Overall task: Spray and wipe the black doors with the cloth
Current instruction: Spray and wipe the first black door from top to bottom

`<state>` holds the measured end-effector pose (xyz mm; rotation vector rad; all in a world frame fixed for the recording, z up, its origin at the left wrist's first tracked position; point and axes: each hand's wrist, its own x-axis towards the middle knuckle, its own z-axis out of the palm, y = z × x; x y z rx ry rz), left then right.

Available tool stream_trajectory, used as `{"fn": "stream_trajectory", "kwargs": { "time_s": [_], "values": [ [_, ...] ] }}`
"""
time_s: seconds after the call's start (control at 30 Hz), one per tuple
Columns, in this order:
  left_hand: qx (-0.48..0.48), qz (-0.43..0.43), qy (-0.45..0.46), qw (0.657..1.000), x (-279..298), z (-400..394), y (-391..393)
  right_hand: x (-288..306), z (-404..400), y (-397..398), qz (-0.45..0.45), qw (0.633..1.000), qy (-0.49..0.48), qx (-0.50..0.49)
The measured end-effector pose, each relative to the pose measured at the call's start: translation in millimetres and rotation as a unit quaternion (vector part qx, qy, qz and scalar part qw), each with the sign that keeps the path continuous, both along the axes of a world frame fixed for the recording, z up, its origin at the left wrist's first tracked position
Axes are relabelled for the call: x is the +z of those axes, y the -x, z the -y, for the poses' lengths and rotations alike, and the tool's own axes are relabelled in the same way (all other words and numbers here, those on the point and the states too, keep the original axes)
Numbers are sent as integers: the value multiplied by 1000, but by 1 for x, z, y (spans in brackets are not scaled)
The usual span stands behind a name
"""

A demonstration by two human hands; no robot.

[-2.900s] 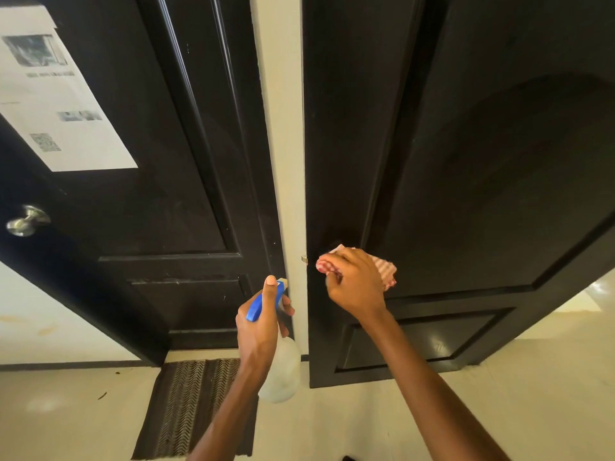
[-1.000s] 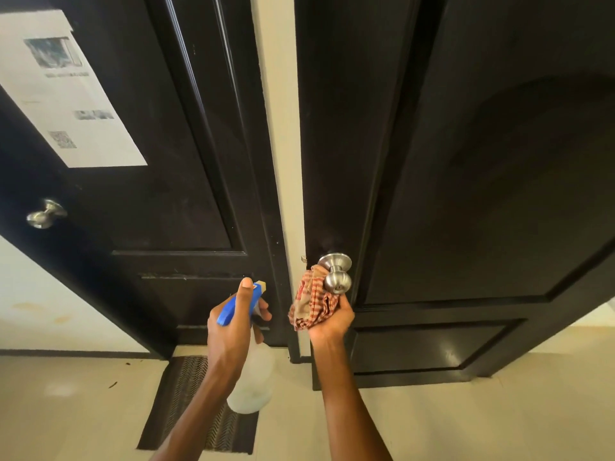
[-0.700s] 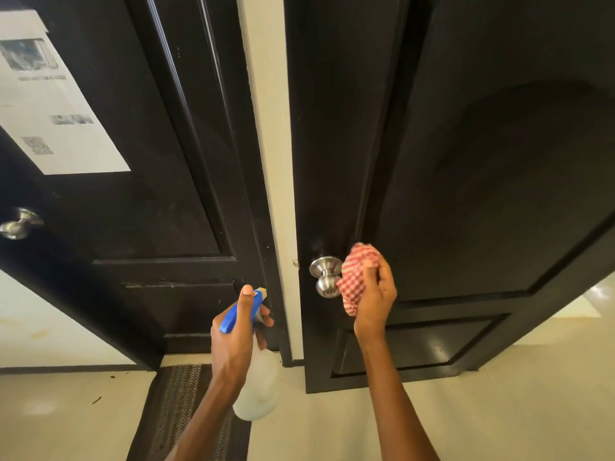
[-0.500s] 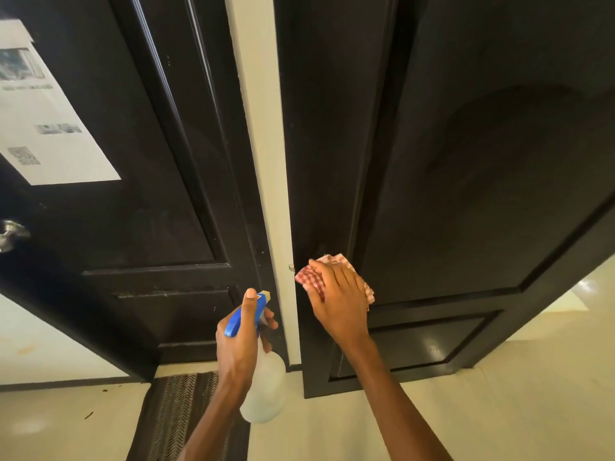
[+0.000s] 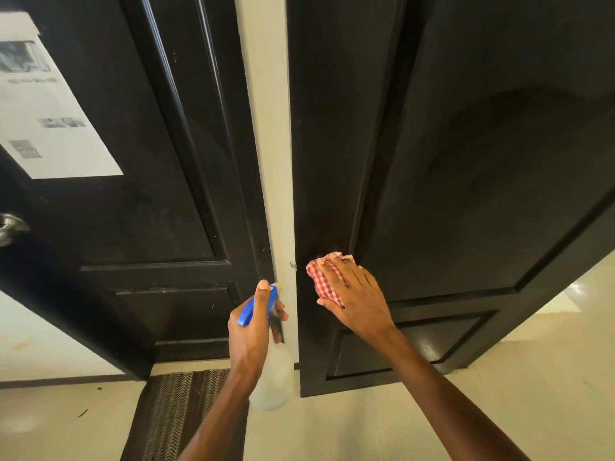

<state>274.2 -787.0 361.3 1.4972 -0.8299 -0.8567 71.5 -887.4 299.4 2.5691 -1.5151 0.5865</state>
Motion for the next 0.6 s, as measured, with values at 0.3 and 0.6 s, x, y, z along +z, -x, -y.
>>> {"fn": "stream_trajectory", "kwargs": {
  "time_s": [0.3,0.6],
  "values": [
    [2,-17,19,1000,5,3,2,14,-33,-3,415,889,-166,-104],
    [16,-8,29,999,6,2,-2,-6,-23,-33,68,997,-15,-40]
  ]
}}
